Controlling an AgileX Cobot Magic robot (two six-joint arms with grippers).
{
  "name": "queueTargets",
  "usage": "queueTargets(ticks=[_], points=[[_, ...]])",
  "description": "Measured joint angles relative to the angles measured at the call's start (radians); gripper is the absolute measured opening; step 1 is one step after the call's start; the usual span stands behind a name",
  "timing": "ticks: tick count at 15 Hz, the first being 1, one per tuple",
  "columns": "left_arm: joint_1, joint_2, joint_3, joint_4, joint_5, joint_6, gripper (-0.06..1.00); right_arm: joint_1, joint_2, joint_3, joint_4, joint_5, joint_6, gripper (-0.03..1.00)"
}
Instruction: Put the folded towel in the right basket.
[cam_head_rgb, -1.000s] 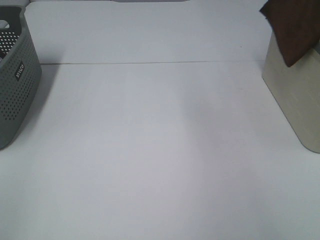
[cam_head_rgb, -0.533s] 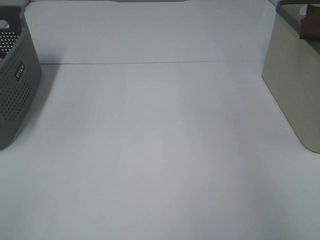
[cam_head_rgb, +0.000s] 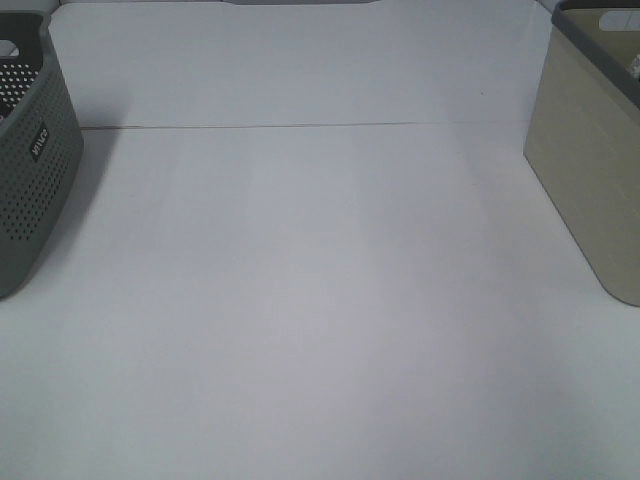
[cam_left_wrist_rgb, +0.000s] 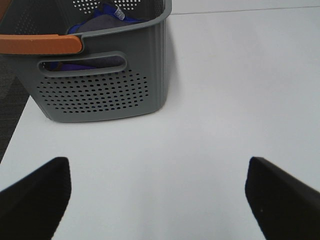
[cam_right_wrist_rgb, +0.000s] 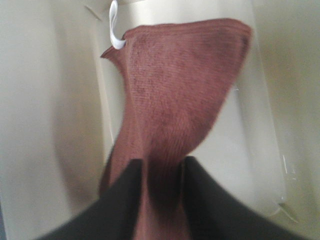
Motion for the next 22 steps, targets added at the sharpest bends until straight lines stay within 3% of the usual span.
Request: queueTargets(ticks=[2, 3, 4, 10, 13, 20, 22], points=[[0.0, 0.0, 0.0, 0.0, 0.0, 0.0, 0.88, 0.0, -0.002, 0.0, -0.02, 0.0, 0.008, 0.79], [0.0, 0.0, 0.0, 0.0, 0.0, 0.0, 0.88, 0.0, -0.009, 0.0, -0.023, 0.0, 0.008, 0.9], [0.0, 0.0, 0.0, 0.0, 0.0, 0.0, 0.88, 0.0, -0.026, 0.0, -0.018, 0.0, 0.008, 0.94], [0.0, 0.0, 0.0, 0.0, 0.0, 0.0, 0.88, 0.0, -0.2, 0.002, 0.112, 0.001, -0.021, 0.98], [0.0, 0.0, 0.0, 0.0, 0.0, 0.0, 0.88, 0.0, -0.328, 0.084, 0.145, -0.002, -0.031, 0.98], [0.0, 0.0, 0.0, 0.0, 0.0, 0.0, 0.88, 0.0, -0.684, 0.482, 0.194, -0.001, -0.093, 0.98], [0.0, 0.0, 0.0, 0.0, 0.0, 0.0, 0.88, 0.0, -0.872, 0.723, 0.194, -0.002, -0.094, 0.98]])
